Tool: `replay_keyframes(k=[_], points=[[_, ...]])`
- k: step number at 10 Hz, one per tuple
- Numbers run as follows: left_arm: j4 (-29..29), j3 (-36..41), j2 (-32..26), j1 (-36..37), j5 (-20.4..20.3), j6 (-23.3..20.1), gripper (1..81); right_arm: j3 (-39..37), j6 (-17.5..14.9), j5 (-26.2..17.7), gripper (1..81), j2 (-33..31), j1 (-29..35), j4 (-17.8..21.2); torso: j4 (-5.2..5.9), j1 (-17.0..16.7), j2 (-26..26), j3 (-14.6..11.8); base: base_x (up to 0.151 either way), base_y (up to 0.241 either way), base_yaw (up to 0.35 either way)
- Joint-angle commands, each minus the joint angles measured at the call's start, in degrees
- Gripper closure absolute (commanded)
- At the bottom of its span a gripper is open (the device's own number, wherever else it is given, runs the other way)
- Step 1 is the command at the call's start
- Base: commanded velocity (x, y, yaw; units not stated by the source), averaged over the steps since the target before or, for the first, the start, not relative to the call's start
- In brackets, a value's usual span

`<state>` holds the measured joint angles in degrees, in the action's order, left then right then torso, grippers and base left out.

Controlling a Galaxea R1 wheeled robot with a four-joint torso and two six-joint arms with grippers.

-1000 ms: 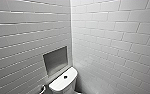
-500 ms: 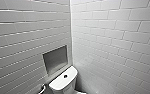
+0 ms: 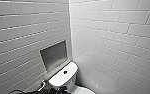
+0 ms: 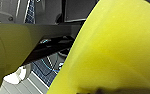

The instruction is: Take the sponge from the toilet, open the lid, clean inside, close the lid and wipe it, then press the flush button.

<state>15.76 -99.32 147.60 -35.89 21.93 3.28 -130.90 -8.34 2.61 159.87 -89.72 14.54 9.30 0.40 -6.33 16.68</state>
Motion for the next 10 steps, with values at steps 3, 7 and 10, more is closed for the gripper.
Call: replay_keyframes(k=[3,7,10], points=[[10.2,1.7,0.2,18.3,2.8,0.1,81.1,1.0,-0.1,-4.3,81.1,-0.3,1.3,-0.6,0.0,0.0,0.0,0.3,0.0,0.0,0.0],[11.5,-9.4,6.2,25.5,3.1,1.9,81.1,0.7,-0.1,-4.2,81.1,0.5,1.3,-1.0,0.0,0.0,0.0,0.4,0.0,0.0,0.0],[11.2,-15.9,10.1,29.5,3.1,2.0,81.1,1.0,-0.2,-4.2,81.1,0.9,1.3,-1.1,0.0,0.0,0.1,0.4,0.0,0.0,0.0]])
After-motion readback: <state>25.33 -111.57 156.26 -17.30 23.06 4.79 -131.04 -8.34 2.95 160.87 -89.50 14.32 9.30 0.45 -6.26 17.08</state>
